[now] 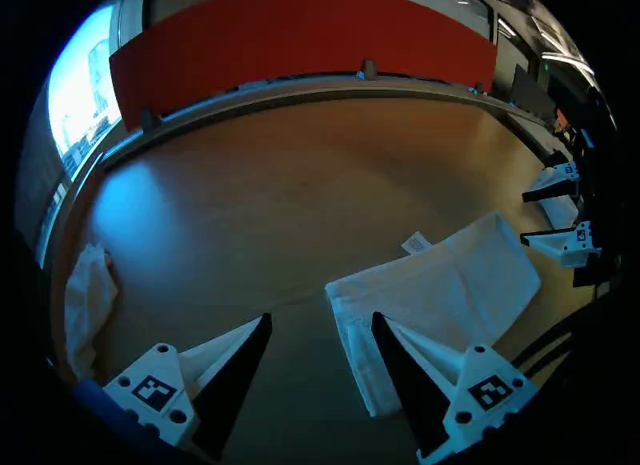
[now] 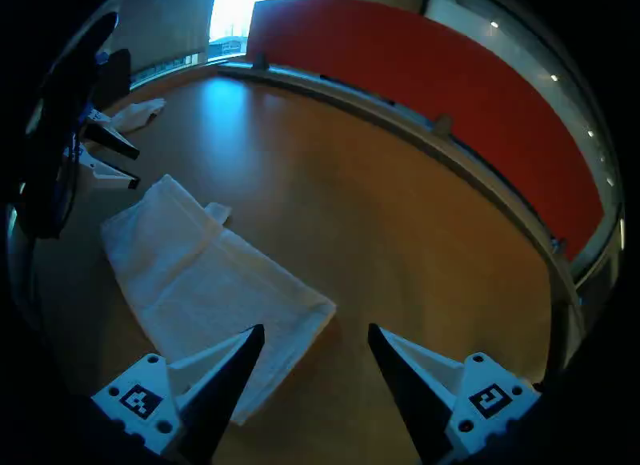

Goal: Fold towel

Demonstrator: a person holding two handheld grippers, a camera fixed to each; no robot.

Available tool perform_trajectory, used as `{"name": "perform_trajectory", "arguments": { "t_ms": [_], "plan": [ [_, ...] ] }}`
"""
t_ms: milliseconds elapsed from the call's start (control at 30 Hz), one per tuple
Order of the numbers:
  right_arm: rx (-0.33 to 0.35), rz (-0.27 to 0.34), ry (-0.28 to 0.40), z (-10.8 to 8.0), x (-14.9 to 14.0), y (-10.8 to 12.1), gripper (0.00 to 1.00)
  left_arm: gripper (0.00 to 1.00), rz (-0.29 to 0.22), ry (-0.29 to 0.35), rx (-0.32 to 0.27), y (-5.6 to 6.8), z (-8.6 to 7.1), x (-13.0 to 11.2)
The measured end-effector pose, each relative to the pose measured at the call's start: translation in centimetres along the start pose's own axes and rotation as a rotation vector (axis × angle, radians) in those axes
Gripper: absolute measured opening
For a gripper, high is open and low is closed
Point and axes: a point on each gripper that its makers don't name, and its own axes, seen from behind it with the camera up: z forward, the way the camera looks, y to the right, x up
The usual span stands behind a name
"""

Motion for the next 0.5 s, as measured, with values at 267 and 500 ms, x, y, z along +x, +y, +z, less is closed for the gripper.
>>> {"name": "perform_trajectory", "arguments": {
  "t_ms": [267,500],
  "plan": [
    [0.007,-0.001,0.002,-0.8,-0.6,-0.7,1.0,0.92,-0.012,-0.001,-0.003,0.0,-0.9,-0.9],
    [0.021,0.005,-0.003,-2.0,-2.1,-1.9,1.0,0.92,-0.03,-0.01,-0.004,0.2,-2.3,-3.0]
  ]
}}
